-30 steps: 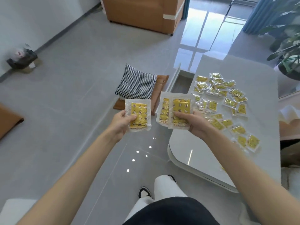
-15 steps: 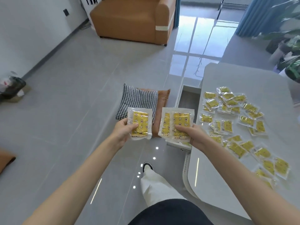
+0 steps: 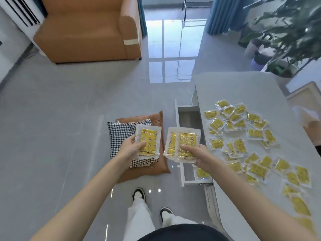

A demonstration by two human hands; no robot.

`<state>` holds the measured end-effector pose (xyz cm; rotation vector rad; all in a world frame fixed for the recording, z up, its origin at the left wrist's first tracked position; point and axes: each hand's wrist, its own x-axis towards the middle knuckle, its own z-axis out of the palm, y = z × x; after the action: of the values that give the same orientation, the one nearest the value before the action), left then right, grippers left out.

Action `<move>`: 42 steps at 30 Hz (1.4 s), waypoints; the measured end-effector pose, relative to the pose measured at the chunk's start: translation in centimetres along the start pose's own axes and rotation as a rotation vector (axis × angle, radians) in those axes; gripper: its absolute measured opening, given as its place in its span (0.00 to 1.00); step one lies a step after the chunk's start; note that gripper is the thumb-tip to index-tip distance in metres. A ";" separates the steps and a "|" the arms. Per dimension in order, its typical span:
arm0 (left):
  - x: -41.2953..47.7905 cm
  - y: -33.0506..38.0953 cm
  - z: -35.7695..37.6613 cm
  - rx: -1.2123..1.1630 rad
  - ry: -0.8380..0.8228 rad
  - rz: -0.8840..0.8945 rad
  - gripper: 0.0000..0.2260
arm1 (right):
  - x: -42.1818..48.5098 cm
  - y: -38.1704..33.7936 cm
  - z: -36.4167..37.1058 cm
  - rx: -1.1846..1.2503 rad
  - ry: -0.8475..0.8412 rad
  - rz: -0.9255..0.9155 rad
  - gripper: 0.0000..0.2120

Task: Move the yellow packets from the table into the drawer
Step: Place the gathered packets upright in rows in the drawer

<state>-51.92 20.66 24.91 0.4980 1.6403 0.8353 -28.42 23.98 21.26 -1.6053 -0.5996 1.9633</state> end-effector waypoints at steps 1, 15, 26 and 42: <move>1.5 1.0 0.1 0.030 -0.031 -0.003 0.11 | 0.9 -0.2 0.2 0.035 0.032 0.016 0.15; 17.0 9.4 4.7 0.564 -0.415 -0.027 0.12 | 7.5 2.0 2.7 0.690 0.411 0.135 0.04; 25.0 5.8 13.3 0.902 -0.571 0.041 0.16 | 14.0 7.8 -0.1 1.088 0.616 0.130 0.04; 41.5 -7.8 27.8 1.095 -0.615 0.084 0.13 | 33.4 16.7 -10.5 0.968 0.821 0.290 0.24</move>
<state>-34.13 52.22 -10.35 1.4192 1.3638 -0.2586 -25.32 33.05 -16.33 -1.6229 0.8163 1.1958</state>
